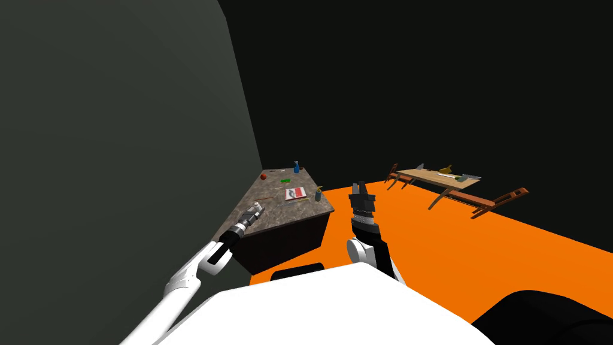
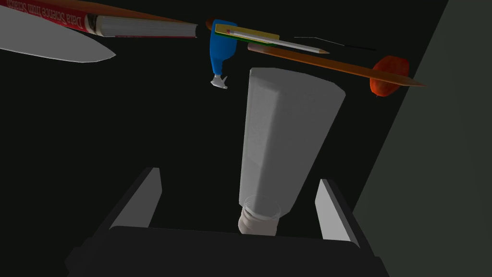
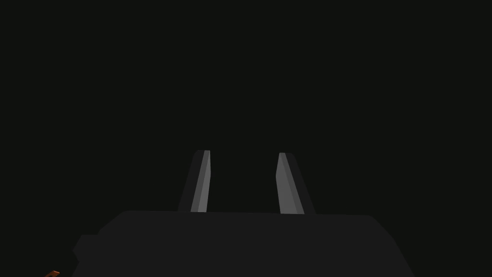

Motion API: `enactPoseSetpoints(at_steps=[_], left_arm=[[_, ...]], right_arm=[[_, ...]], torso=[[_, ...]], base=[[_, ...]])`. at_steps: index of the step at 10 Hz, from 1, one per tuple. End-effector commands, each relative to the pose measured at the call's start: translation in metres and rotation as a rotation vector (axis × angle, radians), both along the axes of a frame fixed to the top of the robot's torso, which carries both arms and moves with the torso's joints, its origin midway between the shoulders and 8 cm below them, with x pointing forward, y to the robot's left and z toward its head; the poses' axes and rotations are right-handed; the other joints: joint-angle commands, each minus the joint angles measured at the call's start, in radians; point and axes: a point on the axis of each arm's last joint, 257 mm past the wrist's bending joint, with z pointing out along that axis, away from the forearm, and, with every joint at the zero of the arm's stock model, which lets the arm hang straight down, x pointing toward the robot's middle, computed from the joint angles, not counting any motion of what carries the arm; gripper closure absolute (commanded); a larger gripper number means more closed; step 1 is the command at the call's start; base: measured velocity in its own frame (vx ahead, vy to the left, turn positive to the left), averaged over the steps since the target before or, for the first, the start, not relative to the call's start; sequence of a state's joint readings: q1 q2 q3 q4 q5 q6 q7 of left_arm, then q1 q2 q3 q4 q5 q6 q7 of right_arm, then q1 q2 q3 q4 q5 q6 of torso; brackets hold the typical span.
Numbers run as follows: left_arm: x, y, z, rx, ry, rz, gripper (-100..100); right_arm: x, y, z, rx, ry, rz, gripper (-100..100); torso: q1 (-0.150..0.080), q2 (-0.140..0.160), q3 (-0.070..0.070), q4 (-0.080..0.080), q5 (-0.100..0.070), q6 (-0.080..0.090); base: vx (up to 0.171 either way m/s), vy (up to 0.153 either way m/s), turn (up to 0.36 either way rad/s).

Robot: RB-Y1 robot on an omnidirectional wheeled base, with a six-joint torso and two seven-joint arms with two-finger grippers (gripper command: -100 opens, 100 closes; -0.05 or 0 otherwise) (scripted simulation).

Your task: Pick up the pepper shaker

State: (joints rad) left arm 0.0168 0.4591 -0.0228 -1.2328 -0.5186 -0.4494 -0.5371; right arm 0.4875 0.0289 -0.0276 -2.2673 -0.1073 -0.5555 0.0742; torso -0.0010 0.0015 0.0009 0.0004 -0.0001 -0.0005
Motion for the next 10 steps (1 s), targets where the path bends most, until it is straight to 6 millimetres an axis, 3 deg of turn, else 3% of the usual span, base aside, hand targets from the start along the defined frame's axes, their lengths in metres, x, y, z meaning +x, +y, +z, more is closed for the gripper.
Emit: enactPoseSetpoints(at_steps=[1, 2, 4, 5, 7, 9, 10], left_arm=[[0.002, 0.006, -0.009, 0.001, 0.017, 0.008, -100], [0.001, 0.008, -0.013, 0.001, 0.025, 0.012, -100], [0.021, 0.001, -0.005, -0.001, 0.005, -0.005, -100], [0.019, 0.006, -0.015, 0.0, 0.026, 0.005, -100], [0.038, 0.0, -0.006, -0.001, 0.006, -0.01, -100], [0.036, 0.004, -0.015, -0.001, 0.026, -0.001, -100], [0.047, -0.005, -0.005, -0.002, -0.001, -0.023, -100]], right_arm=[[0.0, 0.0, 0.0, 0.0, 0.0, 0.0, 0], [0.0, 0.0, 0.0, 0.0, 0.0, 0.0, 0], [0.0, 0.0, 0.0, 0.0, 0.0, 0.0, 0], [0.0, 0.0, 0.0, 0.0, 0.0, 0.0, 0], [0.0, 0.0, 0.0, 0.0, 0.0, 0.0, 0], [0.0, 0.0, 0.0, 0.0, 0.0, 0.0, 0], [0.0, 0.0, 0.0, 0.0, 0.0, 0.0, 0]], torso=[[0.0, 0.0, 0.0, 0.0, 0.0, 0.0], [0.0, -0.001, 0.0, 0.0, 0.0, 0.0], [0.0, 0.0, 0.0, 0.0, 0.0, 0.0], [0.0, 0.0, 0.0, 0.0, 0.0, 0.0], [0.0, 0.0, 0.0, 0.0, 0.0, 0.0], [0.0, 0.0, 0.0, 0.0, 0.0, 0.0], [0.0, -0.002, -0.001, 0.0, 0.0, 0.0]], base=[[-0.024, -0.003, -0.005], [-0.006, -0.002, 0.0], [-0.047, -0.007, 0.028], [-0.021, -0.004, -0.007], [-0.052, -0.01, 0.028], [-0.012, -0.003, -0.003], [-0.035, -0.001, 0.034]])
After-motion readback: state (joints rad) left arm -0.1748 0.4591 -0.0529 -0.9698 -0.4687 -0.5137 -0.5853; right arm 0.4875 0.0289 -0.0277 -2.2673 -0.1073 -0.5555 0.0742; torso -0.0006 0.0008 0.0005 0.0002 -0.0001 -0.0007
